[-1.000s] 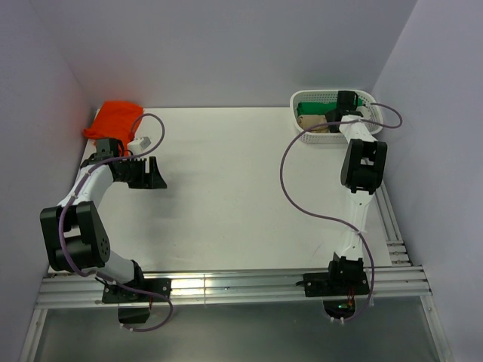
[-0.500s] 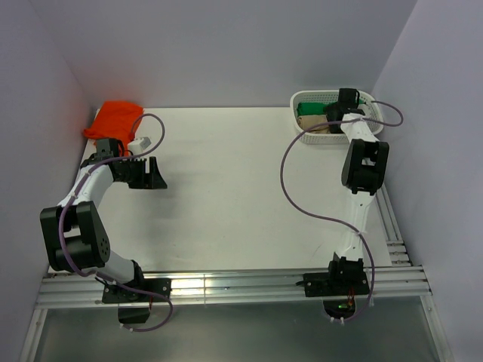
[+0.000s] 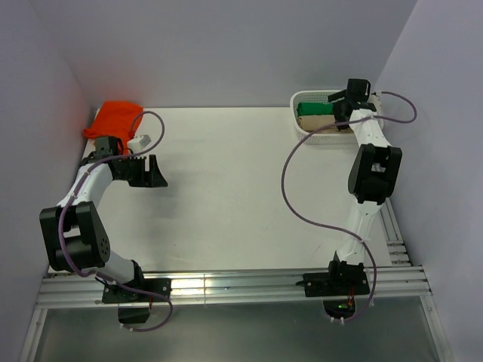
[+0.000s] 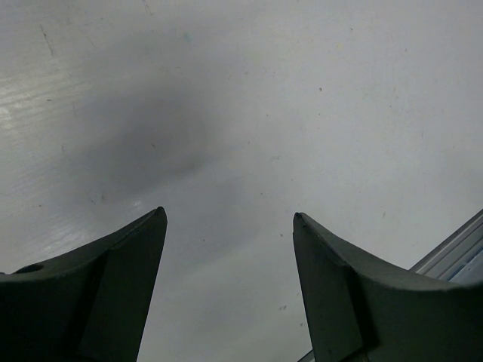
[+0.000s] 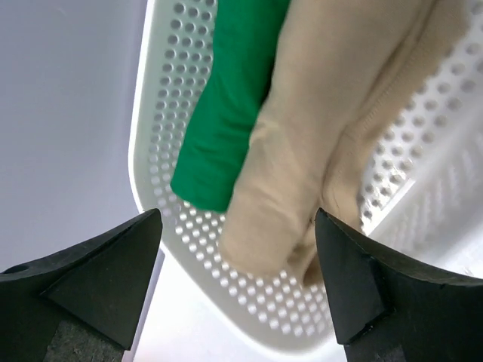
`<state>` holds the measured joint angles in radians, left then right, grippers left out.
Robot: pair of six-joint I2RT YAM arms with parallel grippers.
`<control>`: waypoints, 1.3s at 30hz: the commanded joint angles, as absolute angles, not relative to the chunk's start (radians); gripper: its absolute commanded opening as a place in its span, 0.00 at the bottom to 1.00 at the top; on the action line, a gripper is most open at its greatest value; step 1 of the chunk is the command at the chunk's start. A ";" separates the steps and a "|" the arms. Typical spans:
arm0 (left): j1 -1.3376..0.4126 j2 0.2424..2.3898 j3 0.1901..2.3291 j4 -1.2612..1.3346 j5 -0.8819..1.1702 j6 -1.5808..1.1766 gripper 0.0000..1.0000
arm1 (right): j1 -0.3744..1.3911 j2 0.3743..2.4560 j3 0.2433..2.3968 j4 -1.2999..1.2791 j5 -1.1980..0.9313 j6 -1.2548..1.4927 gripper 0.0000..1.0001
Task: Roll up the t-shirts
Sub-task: Place the rolled tshirt into the container
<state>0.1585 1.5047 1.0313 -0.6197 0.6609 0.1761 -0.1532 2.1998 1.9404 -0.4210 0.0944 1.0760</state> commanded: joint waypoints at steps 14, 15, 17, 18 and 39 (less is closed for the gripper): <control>0.161 1.353 1.187 -0.721 0.578 0.134 0.74 | 0.079 1.345 1.280 -0.275 0.276 0.815 0.92; 0.163 1.345 1.190 -0.724 0.575 0.127 0.74 | 0.125 1.309 1.257 -0.276 0.299 0.798 0.93; 0.163 1.319 1.190 -0.732 0.565 0.120 0.75 | 0.246 1.226 1.160 -0.261 0.357 0.778 0.92; 0.163 1.310 1.189 -0.732 0.555 0.109 0.76 | 0.285 1.156 1.122 -0.249 0.368 0.775 0.93; 0.161 1.157 1.120 -0.693 0.517 0.069 0.85 | 0.506 0.626 0.657 -0.287 0.402 0.735 0.94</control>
